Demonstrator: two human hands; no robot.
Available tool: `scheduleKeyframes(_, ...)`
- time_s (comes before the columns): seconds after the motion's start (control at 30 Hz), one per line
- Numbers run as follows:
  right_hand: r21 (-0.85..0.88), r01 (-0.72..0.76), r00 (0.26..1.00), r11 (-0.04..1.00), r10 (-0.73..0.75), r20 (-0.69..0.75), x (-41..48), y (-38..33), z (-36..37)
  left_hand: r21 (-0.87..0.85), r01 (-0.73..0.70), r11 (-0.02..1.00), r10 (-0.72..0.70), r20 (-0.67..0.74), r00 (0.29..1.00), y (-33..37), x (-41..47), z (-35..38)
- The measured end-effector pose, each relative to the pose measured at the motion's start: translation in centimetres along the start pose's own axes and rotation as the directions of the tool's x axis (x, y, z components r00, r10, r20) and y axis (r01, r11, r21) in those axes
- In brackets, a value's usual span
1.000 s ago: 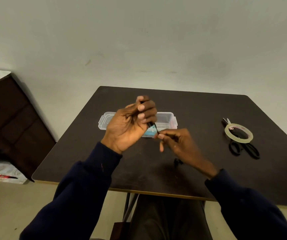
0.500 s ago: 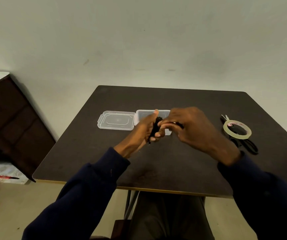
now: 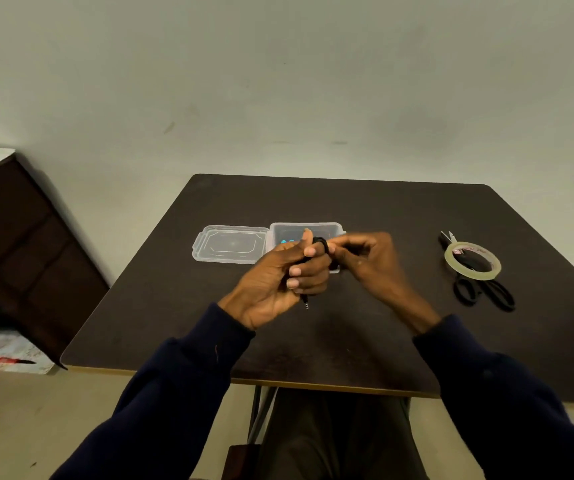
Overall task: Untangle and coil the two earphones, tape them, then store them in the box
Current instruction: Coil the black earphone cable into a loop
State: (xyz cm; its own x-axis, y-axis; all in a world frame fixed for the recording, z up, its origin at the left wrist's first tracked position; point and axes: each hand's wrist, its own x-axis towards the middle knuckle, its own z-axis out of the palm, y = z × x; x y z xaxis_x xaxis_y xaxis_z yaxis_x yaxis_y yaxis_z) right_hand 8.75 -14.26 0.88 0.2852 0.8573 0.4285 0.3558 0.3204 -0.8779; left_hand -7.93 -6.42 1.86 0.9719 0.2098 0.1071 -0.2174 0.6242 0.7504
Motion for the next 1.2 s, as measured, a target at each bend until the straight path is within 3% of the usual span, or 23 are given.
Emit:
scheduleKeyframes(0.1, 0.364, -0.201, 0.978, 0.909, 0.205, 0.029, -2.4, 1.2, 1.7, -0.079, -0.026, 0.997, 0.027, 0.006, 1.0, -0.2, 0.2, 0.2)
scheduleKeyframes(0.17, 0.529, -0.261, 0.964, 0.808, 0.25, 0.094, -3.2, 1.4, 2.5, -0.13, -0.04, 0.991, 0.041, 0.004, 0.999, -0.3, 0.2, 0.2)
scheduleKeyframes(0.33, 0.675, -0.226, 0.972, 0.702, 0.207, 0.11, -3.4, 1.0, 3.0, -0.144, -0.078, 0.987, 0.073, -0.034, 0.997, 0.6, 0.0, 0.7)
scheduleKeyframes(0.53, 0.564, -0.162, 0.986, 0.81, 0.151, 0.067, -3.6, 0.0, 2.1, -0.077, -0.064, 0.995, 0.058, -0.076, 0.995, 1.2, -0.3, 1.1)
scheduleKeyframes(0.67, 0.566, -0.18, 0.98, 0.804, 0.196, 0.033, -3.8, 0.0, 1.6, 0.094, 0.013, 0.995, -0.008, -0.055, 0.998, 1.7, -1.0, 1.6)
scheduleKeyframes(0.77, 0.5, -0.125, 0.99, 0.857, 0.139, 0.01, -4.0, 0.0, 1.4, 0.252, 0.018, 0.968, 0.004, -0.085, 0.996, 1.7, -1.4, 2.1)
scheduleKeyframes(0.87, 0.37, -0.016, 0.999, 0.929, 0.03, -0.034, -4.0, -0.2, 1.7, 0.425, -0.008, 0.905, 0.064, -0.118, 0.991, 1.9, -2.0, 3.0)
scheduleKeyframes(1.0, 0.337, 0.083, 0.99, 0.938, -0.039, -0.134, -3.9, -0.8, 2.9, 0.698, -0.045, 0.715, 0.167, -0.108, 0.98, 2.4, -2.3, 3.7)
scheduleKeyframes(1.2, 0.202, 0.223, 0.954, 0.954, -0.171, -0.246, -2.8, 0.0, 4.5, 0.767, -0.111, 0.632, 0.435, -0.233, 0.87, 1.4, -2.4, 4.3)
